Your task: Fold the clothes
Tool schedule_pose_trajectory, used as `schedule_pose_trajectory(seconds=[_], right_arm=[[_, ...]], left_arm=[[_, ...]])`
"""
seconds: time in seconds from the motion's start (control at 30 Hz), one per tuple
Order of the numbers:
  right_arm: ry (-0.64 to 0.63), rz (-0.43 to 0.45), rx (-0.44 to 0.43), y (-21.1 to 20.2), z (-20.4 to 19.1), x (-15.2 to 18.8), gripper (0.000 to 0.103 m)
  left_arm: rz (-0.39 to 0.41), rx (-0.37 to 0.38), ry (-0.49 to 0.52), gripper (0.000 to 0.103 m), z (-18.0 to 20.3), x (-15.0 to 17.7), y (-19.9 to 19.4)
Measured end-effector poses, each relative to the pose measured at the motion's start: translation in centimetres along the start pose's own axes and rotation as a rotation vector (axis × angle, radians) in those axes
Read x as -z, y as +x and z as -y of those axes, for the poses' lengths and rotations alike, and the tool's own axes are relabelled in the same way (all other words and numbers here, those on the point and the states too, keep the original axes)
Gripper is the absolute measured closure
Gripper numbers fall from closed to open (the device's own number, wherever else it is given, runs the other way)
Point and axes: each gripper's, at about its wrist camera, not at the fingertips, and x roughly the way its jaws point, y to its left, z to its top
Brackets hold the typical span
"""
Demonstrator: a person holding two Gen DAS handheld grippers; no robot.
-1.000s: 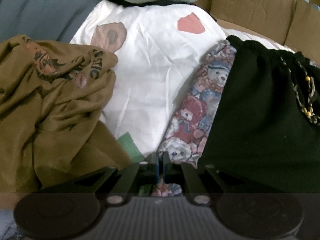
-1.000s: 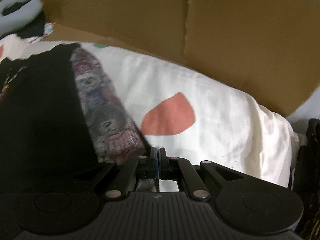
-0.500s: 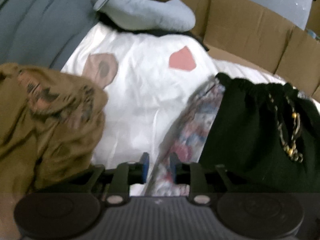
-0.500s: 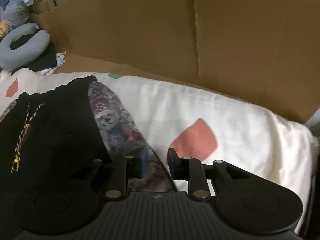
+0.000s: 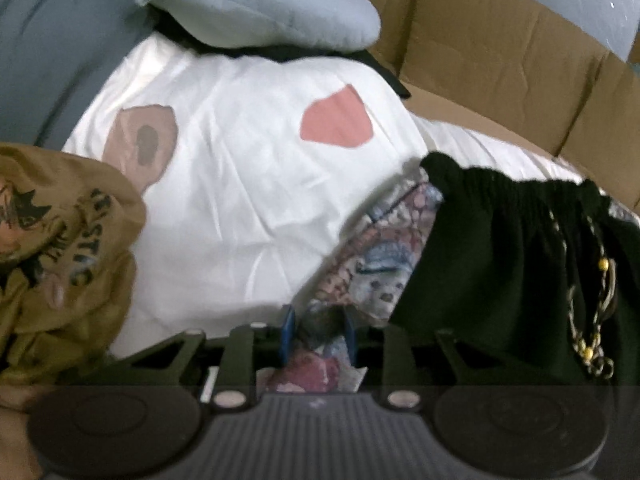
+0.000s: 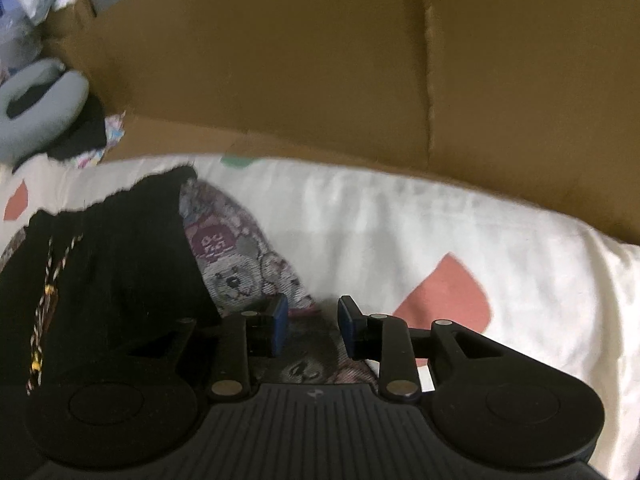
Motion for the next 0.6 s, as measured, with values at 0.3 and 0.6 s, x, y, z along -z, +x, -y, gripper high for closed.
schedule_pose_trajectory(seconds=[0.3,0.6], right_arm=[[-0.027,0.045,-0.015,-0.6,0.0,-0.3,0.063],[0.086,0.1,0.0,-0.3,0.1,-0.7,0.063]], left_arm=[[0.005,-0.01,0.016,0.065,-0.4,-0.3,0.0],[0.058,0.035,0.023,0.068,0.2,-1.2,0.1]])
